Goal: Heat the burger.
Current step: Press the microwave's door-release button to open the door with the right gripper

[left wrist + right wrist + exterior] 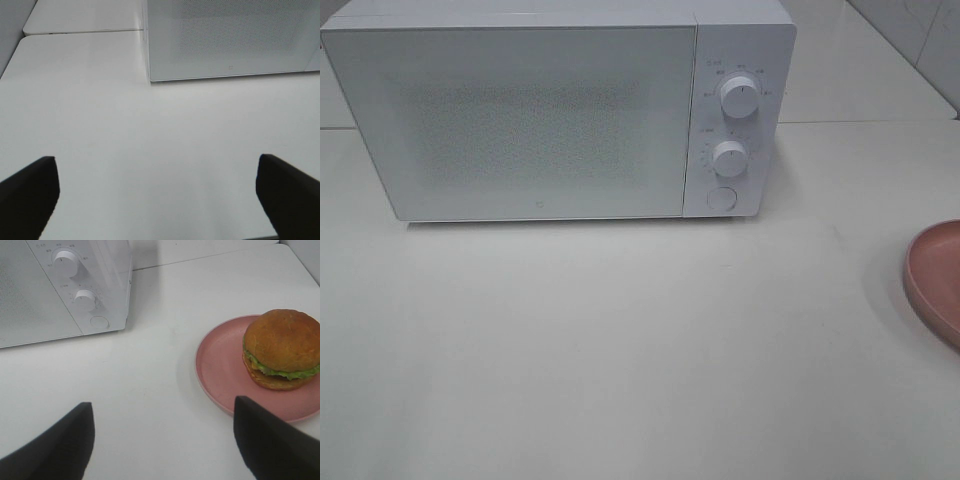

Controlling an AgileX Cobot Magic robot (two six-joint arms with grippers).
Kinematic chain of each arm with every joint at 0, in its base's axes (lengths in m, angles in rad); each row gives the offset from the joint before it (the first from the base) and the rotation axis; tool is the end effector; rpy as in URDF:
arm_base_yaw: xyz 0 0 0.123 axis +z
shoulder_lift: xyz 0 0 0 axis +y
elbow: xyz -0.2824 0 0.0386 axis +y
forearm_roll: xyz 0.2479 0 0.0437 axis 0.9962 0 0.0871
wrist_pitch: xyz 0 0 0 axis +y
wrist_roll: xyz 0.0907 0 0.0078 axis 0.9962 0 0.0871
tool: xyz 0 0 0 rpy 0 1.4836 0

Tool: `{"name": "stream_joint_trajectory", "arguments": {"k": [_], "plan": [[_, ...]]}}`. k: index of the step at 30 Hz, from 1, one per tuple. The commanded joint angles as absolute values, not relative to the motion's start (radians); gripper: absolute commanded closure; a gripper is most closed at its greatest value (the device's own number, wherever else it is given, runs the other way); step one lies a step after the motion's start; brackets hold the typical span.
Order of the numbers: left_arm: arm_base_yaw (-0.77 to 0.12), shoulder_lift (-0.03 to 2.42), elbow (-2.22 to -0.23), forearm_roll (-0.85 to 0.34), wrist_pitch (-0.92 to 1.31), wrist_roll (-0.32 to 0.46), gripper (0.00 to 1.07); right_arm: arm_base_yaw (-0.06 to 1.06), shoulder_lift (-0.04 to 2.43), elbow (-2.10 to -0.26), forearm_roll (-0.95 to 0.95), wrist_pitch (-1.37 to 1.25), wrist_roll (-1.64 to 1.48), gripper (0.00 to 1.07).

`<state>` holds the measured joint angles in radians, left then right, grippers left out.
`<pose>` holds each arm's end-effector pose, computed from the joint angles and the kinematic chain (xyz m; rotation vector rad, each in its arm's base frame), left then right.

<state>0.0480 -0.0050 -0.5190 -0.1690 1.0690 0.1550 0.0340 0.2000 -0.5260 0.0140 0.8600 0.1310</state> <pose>-0.0082 -0.0138 0.2826 0.1189 2.0145 -0.0728 0.0337 0.0021 0.2983 0.1004 2.0171 0.1213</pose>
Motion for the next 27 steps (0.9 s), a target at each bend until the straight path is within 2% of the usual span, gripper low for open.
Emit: {"name": "stream_joint_trajectory", "arguments": {"k": [1,27], "plan": [[0.050,-0.028,-0.517,-0.178,1.073,0.150,0.07,0.032,0.263,-0.535,0.013,0.782,0.134,0.33],[0.050,-0.028,-0.517,-0.178,1.073,0.150,0.07,0.032,0.591,-0.531,0.013,0.434,0.130,0.33]]}}
